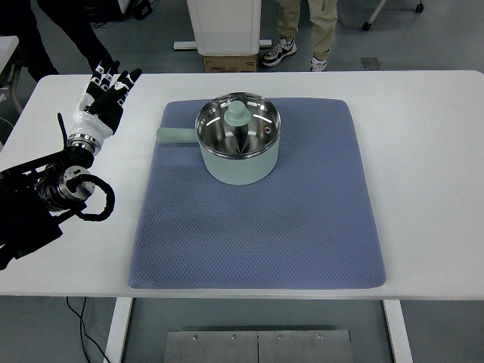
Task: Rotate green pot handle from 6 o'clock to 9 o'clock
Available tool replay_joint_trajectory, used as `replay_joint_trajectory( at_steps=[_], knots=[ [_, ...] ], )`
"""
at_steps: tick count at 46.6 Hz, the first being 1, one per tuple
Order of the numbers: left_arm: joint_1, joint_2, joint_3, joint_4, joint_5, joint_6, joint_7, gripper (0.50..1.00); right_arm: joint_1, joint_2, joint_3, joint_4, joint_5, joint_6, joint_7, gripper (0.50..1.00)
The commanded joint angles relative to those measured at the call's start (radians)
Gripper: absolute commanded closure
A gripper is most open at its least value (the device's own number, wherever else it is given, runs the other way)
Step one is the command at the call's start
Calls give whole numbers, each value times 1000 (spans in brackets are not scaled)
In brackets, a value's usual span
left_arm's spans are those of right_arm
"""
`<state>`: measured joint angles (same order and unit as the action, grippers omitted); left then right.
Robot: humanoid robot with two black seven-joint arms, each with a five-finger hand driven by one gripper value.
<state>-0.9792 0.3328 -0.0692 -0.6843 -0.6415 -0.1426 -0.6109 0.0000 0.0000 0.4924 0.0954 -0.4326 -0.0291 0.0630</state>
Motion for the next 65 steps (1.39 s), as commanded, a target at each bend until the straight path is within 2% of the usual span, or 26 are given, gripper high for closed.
replay_joint_trajectory(
  at_steps=[1, 65],
  knots=[
    [7, -1, -23, -1, 6, 0, 0, 500, 0, 0, 0, 0, 0, 0, 0, 500],
    [71, -74, -115, 0, 158, -2, 0, 500, 0, 0, 0, 0, 0, 0, 0, 500]
  ],
)
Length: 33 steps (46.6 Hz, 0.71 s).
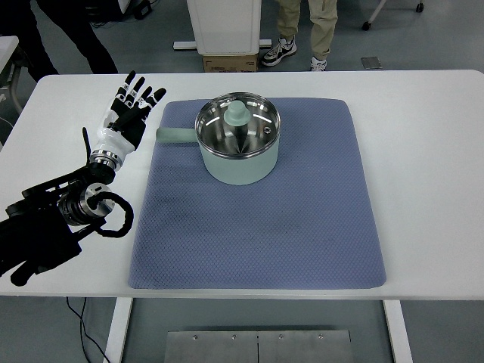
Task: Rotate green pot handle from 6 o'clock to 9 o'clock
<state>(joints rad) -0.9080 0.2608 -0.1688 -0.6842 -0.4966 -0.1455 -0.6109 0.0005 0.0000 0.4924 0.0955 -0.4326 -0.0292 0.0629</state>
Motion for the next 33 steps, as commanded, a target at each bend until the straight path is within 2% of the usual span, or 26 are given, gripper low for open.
replay_joint_trajectory(
  at_steps=[1, 33],
  knots=[
    [0, -3, -20, 0, 18, 3, 0, 500, 1, 0, 0, 0, 0, 0, 0, 500],
    [11, -23, -41, 2, 46, 9, 0, 500, 3, 0, 0, 1, -2, 0, 0, 500]
  ],
)
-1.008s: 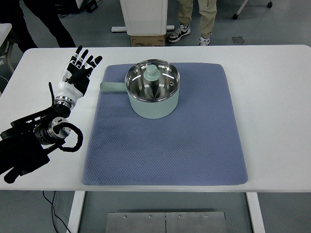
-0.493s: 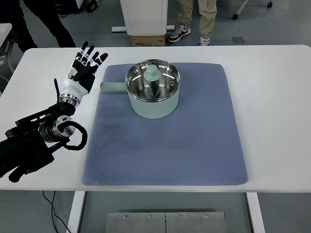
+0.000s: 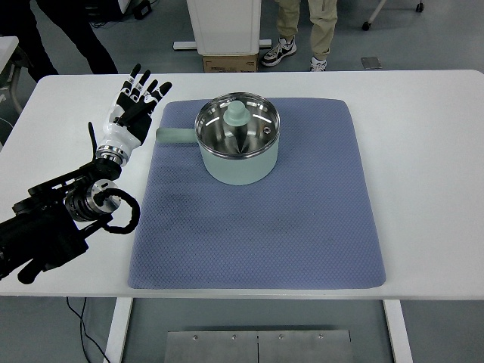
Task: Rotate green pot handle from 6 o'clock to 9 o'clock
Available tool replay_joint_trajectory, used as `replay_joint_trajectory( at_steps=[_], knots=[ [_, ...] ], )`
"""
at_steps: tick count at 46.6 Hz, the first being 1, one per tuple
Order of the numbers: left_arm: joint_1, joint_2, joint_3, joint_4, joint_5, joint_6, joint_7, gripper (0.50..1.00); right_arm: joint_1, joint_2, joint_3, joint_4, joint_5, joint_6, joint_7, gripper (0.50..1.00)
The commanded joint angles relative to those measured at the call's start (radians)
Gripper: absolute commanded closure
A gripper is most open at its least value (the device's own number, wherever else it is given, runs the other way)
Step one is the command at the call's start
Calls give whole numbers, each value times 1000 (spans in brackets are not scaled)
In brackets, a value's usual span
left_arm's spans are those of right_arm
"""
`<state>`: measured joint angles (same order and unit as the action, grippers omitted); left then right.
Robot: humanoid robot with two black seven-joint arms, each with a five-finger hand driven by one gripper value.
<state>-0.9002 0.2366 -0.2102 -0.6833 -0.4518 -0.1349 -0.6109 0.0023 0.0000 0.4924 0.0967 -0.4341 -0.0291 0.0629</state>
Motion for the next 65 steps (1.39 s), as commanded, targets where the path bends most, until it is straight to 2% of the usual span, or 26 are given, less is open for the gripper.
replay_joint_trajectory(
  at_steps=[1, 65],
  knots=[
    [4, 1, 0, 1, 1, -2, 0, 500, 2, 0, 0, 0, 0, 0, 0, 500],
    [7, 1, -14, 1, 33, -5, 0, 500, -24, 0, 0, -2, 2, -2, -3, 500]
  ],
)
